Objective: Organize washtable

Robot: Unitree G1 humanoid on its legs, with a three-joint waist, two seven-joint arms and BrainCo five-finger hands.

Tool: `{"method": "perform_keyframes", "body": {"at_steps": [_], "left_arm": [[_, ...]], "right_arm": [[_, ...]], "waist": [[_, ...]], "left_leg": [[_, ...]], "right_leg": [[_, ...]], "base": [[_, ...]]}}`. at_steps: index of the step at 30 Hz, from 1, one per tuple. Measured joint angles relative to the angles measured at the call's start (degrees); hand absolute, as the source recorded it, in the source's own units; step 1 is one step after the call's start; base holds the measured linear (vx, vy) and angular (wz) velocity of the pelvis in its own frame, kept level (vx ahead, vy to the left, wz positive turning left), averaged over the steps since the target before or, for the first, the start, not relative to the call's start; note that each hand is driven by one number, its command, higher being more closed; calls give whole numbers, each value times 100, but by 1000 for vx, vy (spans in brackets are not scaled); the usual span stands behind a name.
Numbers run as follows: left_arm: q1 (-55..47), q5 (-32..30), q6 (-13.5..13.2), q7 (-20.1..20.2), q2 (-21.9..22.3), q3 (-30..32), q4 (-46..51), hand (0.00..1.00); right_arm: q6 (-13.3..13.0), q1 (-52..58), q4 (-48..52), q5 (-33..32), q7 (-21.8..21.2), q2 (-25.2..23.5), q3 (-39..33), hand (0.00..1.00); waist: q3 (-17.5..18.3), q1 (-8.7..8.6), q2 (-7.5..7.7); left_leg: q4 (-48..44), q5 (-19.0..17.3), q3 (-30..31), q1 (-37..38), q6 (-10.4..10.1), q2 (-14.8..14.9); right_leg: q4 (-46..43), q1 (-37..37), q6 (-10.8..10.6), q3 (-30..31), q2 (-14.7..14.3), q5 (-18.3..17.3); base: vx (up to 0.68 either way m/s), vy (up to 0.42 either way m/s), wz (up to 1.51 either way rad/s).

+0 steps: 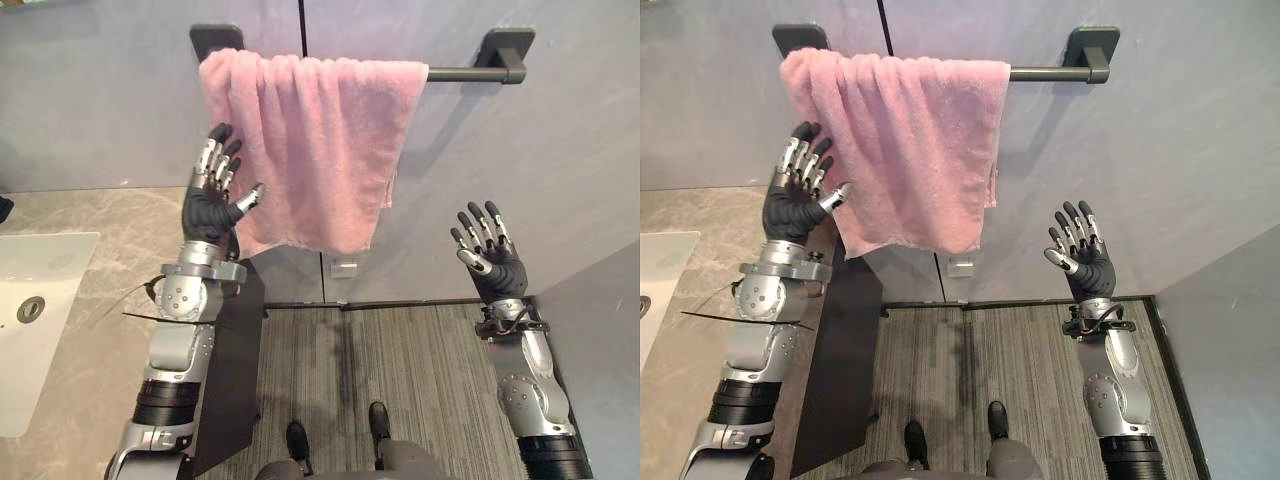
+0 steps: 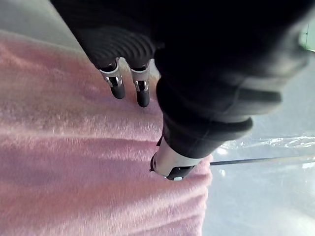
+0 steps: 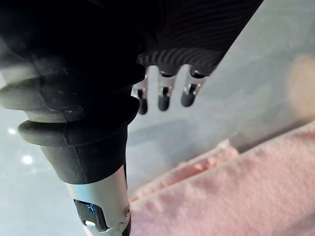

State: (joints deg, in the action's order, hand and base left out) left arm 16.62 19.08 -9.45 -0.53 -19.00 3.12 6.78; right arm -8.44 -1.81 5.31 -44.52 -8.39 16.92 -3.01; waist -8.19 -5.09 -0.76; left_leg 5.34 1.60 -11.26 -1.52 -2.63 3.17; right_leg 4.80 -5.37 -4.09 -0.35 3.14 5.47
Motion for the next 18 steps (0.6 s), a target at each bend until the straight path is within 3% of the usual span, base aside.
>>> {"method": "perform_keyframes", "body": {"at_steps": [10,18], "left_arm": [[244,-146,-41,-491,-58,464,-190,0],[184,-278,-114,-509,131,551,-156,0]], "right_arm": [[0,-268,-203,-1,94,154,85,0],[-1,-374,-207,23,217,83,125,0]], "waist": [[-132,97,-46],[-139,133,-57]], "left_leg": [[0,2,51,-112,2,-3],[0,11,164,-173,11,-29]], "right_leg": [[4,-82,1,-73,7,0],[25,-82,1,-175,39,0]], "base": [[0,-4,2],[-2,-6,6]]}}
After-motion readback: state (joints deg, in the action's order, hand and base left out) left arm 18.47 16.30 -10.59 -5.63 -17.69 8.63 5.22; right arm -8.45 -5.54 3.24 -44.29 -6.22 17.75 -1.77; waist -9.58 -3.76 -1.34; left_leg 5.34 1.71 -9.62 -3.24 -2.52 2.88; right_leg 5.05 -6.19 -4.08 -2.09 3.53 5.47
